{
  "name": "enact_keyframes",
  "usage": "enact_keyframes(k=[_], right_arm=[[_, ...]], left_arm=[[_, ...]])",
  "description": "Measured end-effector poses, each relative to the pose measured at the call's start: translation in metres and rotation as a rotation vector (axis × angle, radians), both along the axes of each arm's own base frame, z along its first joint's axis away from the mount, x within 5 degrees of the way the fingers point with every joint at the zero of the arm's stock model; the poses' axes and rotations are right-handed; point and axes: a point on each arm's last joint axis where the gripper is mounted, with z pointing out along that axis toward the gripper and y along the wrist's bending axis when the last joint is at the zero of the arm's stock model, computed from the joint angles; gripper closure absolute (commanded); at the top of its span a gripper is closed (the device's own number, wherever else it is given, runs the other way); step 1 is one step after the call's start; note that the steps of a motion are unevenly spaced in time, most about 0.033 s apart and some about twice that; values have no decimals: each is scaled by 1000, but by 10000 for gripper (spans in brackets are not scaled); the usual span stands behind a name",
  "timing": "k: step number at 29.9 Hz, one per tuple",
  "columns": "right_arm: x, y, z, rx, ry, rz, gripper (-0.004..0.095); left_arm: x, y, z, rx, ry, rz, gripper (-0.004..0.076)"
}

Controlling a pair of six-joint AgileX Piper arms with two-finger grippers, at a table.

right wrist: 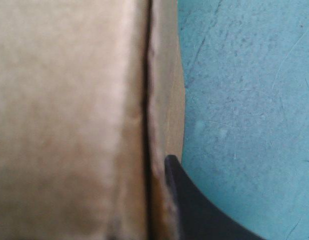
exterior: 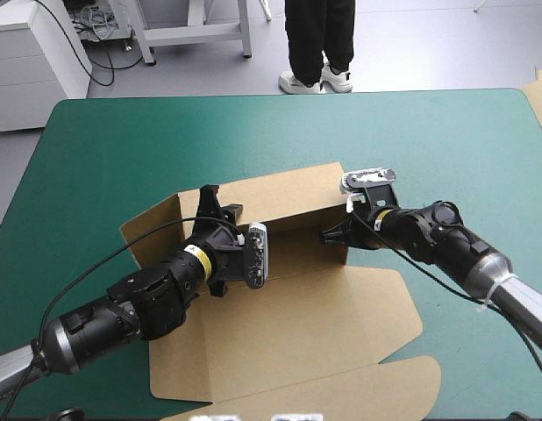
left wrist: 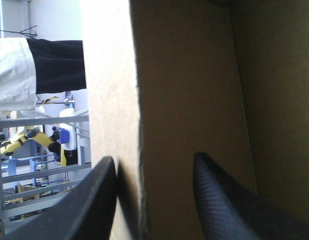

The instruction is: Fold the box

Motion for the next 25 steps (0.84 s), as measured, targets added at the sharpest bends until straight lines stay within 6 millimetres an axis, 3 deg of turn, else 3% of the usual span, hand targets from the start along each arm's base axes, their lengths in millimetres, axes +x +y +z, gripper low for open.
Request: enact_keyframes(k=[12, 18, 25], right_arm=[[10, 2, 1, -33, 4, 9, 920], [17, -10, 0, -22, 28, -49, 920], [22, -20, -1, -25, 62, -82, 920]], left_arm=[[-34, -12, 5, -35, 10, 11, 407], [-56, -6, 20, -53, -46, 24, 428], [-66, -2, 27, -22, -145, 75, 433]])
